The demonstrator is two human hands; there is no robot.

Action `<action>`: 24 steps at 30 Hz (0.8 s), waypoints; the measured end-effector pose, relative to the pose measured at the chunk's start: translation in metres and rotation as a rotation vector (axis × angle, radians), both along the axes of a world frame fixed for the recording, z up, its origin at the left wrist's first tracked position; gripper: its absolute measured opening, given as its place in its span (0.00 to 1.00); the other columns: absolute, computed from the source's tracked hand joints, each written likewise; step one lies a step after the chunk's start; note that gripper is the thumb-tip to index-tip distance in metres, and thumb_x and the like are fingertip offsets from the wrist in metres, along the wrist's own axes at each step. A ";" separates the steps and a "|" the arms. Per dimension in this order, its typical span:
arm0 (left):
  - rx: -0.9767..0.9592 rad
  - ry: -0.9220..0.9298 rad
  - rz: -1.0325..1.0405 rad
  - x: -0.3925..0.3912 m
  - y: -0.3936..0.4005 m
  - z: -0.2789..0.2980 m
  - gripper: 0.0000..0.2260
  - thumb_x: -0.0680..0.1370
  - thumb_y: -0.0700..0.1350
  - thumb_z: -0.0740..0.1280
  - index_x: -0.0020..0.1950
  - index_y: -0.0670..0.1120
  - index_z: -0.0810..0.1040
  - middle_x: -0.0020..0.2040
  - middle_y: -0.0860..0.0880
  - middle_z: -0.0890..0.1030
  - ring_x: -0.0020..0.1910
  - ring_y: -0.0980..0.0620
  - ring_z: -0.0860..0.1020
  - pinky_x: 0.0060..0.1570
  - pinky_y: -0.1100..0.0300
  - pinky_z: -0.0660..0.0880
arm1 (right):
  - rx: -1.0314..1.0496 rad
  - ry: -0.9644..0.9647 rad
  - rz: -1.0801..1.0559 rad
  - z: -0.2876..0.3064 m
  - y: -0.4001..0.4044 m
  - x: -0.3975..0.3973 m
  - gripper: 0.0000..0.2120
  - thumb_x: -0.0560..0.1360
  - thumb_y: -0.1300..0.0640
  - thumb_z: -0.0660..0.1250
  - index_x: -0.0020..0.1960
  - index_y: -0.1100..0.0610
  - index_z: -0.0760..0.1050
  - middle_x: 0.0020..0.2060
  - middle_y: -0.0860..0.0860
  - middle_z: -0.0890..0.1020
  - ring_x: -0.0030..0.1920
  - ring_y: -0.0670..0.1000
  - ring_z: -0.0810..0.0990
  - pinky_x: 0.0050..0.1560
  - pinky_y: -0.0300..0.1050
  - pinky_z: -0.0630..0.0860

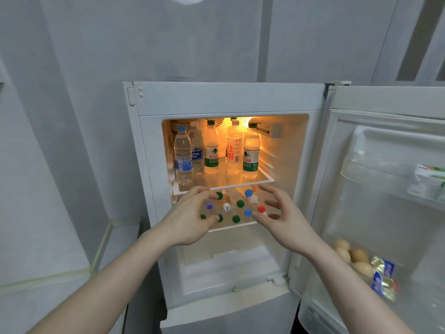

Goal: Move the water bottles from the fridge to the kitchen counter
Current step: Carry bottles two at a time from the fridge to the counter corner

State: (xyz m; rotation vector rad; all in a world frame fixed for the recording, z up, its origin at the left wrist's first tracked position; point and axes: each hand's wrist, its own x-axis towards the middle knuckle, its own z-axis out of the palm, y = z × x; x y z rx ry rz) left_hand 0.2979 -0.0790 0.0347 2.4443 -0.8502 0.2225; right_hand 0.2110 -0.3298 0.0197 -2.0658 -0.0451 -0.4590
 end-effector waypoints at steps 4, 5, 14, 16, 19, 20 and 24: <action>-0.039 -0.027 0.051 0.038 -0.008 0.014 0.24 0.78 0.52 0.71 0.73 0.55 0.72 0.75 0.57 0.66 0.71 0.55 0.68 0.68 0.60 0.67 | 0.033 -0.023 -0.023 0.005 -0.007 0.051 0.32 0.78 0.50 0.75 0.78 0.39 0.66 0.76 0.41 0.69 0.73 0.47 0.72 0.68 0.51 0.77; -0.050 -0.028 0.074 0.047 -0.009 0.016 0.25 0.78 0.52 0.72 0.74 0.54 0.71 0.75 0.56 0.65 0.73 0.54 0.68 0.71 0.56 0.67 | 0.033 -0.029 -0.029 0.005 -0.009 0.063 0.32 0.78 0.50 0.75 0.78 0.39 0.65 0.76 0.41 0.69 0.73 0.47 0.71 0.67 0.50 0.77; -0.177 -0.123 0.361 0.145 -0.044 0.036 0.36 0.74 0.53 0.74 0.78 0.53 0.62 0.79 0.51 0.58 0.78 0.45 0.61 0.76 0.43 0.64 | 0.104 -0.088 -0.124 0.010 -0.039 0.179 0.38 0.77 0.56 0.76 0.81 0.45 0.61 0.78 0.46 0.68 0.77 0.52 0.68 0.75 0.60 0.71; -0.223 -0.152 0.426 0.163 -0.053 0.041 0.37 0.73 0.51 0.74 0.79 0.52 0.61 0.79 0.48 0.59 0.78 0.43 0.60 0.76 0.45 0.63 | 0.120 -0.090 -0.159 0.010 -0.045 0.204 0.40 0.77 0.57 0.76 0.82 0.48 0.60 0.79 0.48 0.66 0.78 0.53 0.67 0.76 0.58 0.71; -0.253 -0.184 0.530 0.183 -0.062 0.046 0.41 0.72 0.47 0.75 0.80 0.47 0.59 0.80 0.43 0.57 0.79 0.41 0.58 0.77 0.46 0.62 | 0.136 -0.088 -0.195 0.010 -0.049 0.238 0.41 0.76 0.56 0.76 0.83 0.50 0.59 0.79 0.52 0.67 0.78 0.56 0.68 0.75 0.61 0.71; -0.267 -0.194 0.550 0.189 -0.063 0.046 0.41 0.71 0.44 0.75 0.79 0.45 0.59 0.79 0.42 0.58 0.79 0.40 0.58 0.76 0.44 0.62 | 0.145 -0.098 -0.204 0.011 -0.050 0.246 0.41 0.76 0.55 0.77 0.82 0.50 0.59 0.79 0.52 0.67 0.78 0.57 0.68 0.74 0.62 0.72; -0.364 -0.244 0.588 0.209 -0.067 0.041 0.40 0.70 0.39 0.74 0.78 0.45 0.58 0.77 0.44 0.61 0.76 0.40 0.61 0.72 0.41 0.68 | 0.167 -0.193 -0.251 0.016 -0.054 0.286 0.34 0.72 0.54 0.78 0.73 0.46 0.67 0.71 0.52 0.75 0.72 0.59 0.74 0.70 0.63 0.75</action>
